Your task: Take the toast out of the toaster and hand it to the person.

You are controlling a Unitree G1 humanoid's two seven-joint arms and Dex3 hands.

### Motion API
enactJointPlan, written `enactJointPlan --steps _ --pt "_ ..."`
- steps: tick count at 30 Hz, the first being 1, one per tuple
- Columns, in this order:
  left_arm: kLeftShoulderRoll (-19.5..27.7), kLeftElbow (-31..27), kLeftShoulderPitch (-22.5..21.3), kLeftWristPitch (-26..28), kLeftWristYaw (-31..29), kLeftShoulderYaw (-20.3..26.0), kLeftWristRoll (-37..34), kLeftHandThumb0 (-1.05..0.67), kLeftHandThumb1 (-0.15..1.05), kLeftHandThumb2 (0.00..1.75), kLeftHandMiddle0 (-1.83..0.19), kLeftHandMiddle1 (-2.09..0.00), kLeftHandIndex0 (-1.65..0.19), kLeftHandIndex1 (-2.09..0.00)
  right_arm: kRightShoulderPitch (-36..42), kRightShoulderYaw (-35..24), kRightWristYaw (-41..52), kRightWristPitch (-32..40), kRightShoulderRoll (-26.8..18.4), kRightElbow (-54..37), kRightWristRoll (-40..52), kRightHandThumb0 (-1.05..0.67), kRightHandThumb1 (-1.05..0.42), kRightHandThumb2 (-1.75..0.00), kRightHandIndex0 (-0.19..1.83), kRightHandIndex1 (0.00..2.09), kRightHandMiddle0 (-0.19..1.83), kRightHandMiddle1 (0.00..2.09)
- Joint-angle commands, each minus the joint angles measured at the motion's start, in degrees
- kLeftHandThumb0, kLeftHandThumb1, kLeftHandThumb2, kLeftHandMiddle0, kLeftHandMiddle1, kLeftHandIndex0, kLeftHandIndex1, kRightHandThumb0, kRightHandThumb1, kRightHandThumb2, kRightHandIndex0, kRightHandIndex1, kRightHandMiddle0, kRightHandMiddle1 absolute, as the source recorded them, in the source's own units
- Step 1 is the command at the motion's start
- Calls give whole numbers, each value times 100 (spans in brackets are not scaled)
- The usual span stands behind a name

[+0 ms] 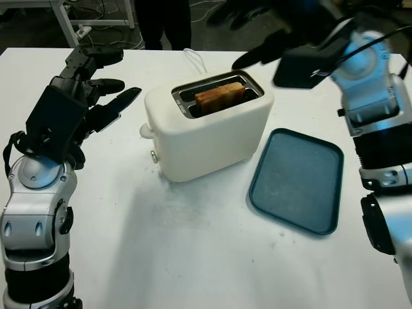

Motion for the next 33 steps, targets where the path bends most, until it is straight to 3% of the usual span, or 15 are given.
enactJointPlan --steps 1,8,14,16,21,33 --pt "36 6 14 -115 5 15 16 -65 89 0 0 -120 -7 -95 -189 174 97 -58 43 46 -201 -45 -49 0 77 60 97 14" --pt "7 -21 33 -63 31 23 13 -65 89 0 0 -119 -7 -95 -313 400 377 -41 90 259 -444 -45 -55 -1 64 70 93 8" --pt "-54 -37 49 -39 52 37 -18 -63 89 0 0 -119 -7 -94 -287 498 423 -43 80 328 -606 -39 -56 -1 63 70 93 7" --pt "-75 -15 62 -84 43 50 -42 -63 89 0 0 -118 -7 -94 -257 516 403 -146 61 412 -623 -39 -57 -1 67 81 94 6" --pt "-61 -55 65 -30 53 34 -22 -63 89 0 0 -118 -6 -94 -191 534 436 -177 63 495 -630 -36 -58 0 52 88 94 4" --pt "-71 -68 67 -21 103 18 -2 -65 89 0 -1 -118 -8 -93 -2 598 759 -3 103 458 -608 -26 -60 -1 66 86 94 4"
